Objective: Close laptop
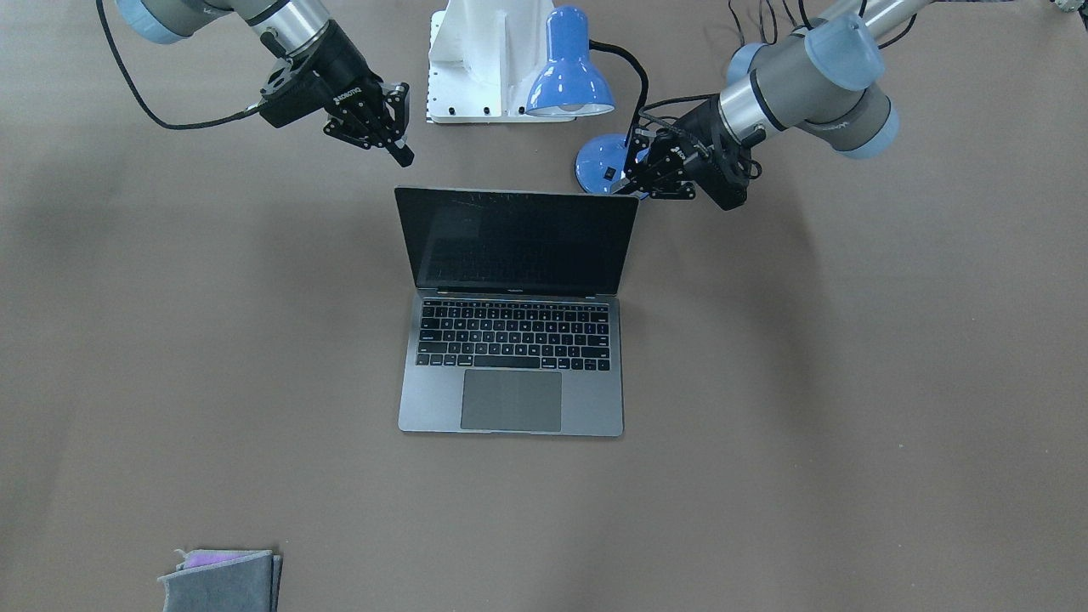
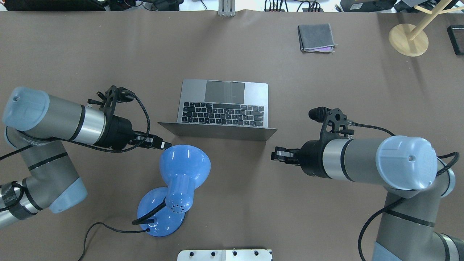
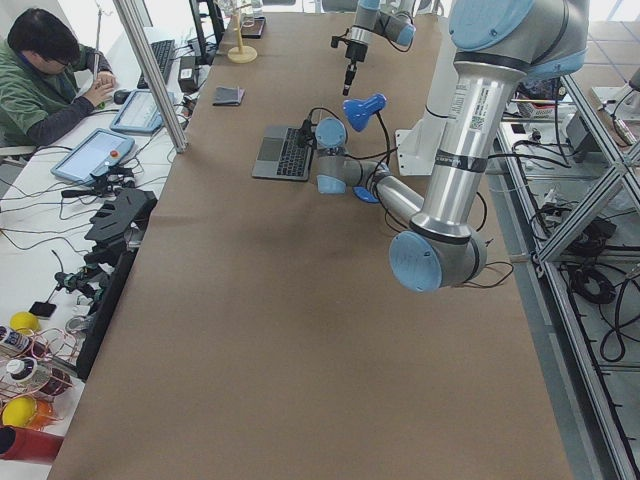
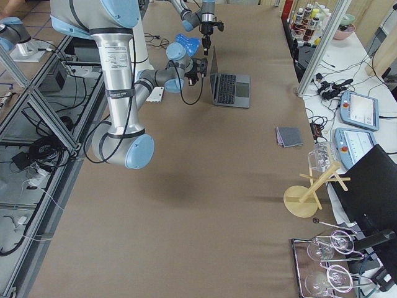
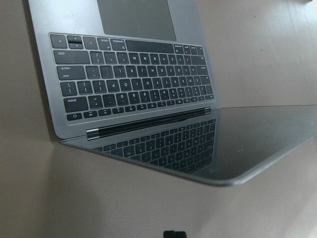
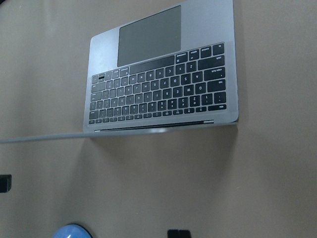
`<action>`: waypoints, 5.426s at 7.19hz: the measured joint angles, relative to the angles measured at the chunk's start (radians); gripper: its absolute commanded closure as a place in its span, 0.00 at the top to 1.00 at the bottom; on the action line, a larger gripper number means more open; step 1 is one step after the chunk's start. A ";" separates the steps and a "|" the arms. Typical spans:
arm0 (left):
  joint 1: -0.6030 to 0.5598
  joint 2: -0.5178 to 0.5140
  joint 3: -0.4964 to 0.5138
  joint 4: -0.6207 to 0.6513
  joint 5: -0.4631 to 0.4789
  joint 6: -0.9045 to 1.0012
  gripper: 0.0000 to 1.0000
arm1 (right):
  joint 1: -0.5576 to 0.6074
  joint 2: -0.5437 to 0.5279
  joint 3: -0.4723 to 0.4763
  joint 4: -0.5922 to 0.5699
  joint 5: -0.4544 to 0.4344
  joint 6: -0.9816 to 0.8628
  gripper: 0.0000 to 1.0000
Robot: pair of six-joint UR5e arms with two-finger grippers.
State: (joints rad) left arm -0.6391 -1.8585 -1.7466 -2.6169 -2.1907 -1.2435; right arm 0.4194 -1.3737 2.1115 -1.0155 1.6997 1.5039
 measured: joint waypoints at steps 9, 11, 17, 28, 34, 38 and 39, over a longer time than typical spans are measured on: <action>-0.039 -0.040 0.001 0.018 0.012 0.001 0.00 | 0.103 0.114 -0.075 -0.090 0.012 -0.012 0.00; -0.085 -0.064 0.023 0.025 0.012 0.001 0.00 | 0.120 0.115 -0.092 -0.093 0.012 -0.014 0.00; -0.157 -0.184 0.173 0.026 0.039 0.007 0.00 | 0.171 0.187 -0.196 -0.092 0.012 -0.015 0.00; -0.071 -0.410 0.575 0.081 0.370 0.100 0.00 | 0.228 0.457 -0.652 -0.079 -0.014 -0.006 0.00; -0.142 -0.418 0.450 0.167 0.207 0.076 0.99 | 0.309 0.436 -0.581 -0.098 0.140 -0.011 0.99; -0.391 -0.243 0.130 0.451 -0.123 0.271 0.99 | 0.468 0.231 -0.227 -0.474 0.230 -0.340 1.00; -0.488 -0.173 0.079 0.535 -0.203 0.426 0.99 | 0.537 0.152 -0.161 -0.519 0.298 -0.468 1.00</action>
State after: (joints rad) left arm -1.1271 -2.0313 -1.6677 -2.0821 -2.3940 -0.8171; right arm 0.9566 -1.2218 1.9505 -1.5347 1.9974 1.0361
